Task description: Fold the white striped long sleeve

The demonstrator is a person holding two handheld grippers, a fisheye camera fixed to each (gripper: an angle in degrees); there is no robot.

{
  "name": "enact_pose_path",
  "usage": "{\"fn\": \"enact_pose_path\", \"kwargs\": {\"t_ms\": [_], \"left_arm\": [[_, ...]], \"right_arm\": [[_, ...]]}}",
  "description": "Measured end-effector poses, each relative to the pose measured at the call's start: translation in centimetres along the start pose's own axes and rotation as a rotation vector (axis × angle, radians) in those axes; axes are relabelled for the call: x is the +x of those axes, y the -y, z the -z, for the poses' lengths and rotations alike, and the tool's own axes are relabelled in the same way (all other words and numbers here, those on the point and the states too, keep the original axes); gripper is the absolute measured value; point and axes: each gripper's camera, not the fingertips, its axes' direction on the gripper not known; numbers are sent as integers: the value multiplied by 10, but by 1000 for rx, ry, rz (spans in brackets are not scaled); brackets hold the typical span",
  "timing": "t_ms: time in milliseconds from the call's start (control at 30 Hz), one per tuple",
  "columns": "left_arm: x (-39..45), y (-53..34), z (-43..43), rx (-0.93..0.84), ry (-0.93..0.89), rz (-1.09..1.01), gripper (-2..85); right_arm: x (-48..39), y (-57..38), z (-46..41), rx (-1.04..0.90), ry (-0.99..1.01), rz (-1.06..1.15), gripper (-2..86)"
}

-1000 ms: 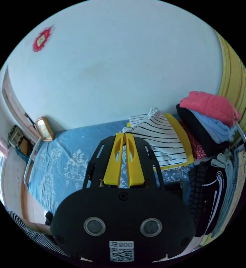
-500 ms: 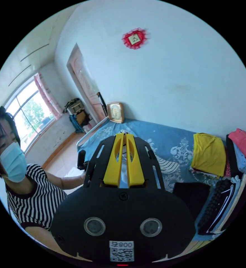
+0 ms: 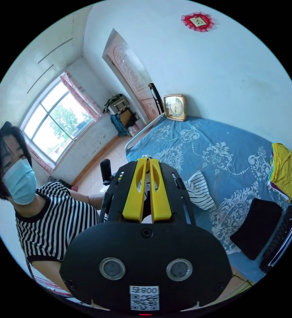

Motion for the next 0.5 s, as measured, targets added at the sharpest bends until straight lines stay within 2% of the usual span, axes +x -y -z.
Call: {"fn": "enact_pose_path", "kwargs": {"t_ms": [133, 300, 400, 500], "left_arm": [[25, 17, 32, 59, -21, 24, 46], [81, 56, 55, 69, -60, -73, 38], [114, 78, 60, 53, -50, -118, 36], [144, 97, 59, 16, -50, -144, 36]], "right_arm": [[-27, -28, -7, 14, -67, -7, 16], [-26, -72, -14, 38, -93, -106, 27], [-29, -111, -9, 145, -69, -176, 47], [-65, -147, -11, 266, -66, -139, 73]]}}
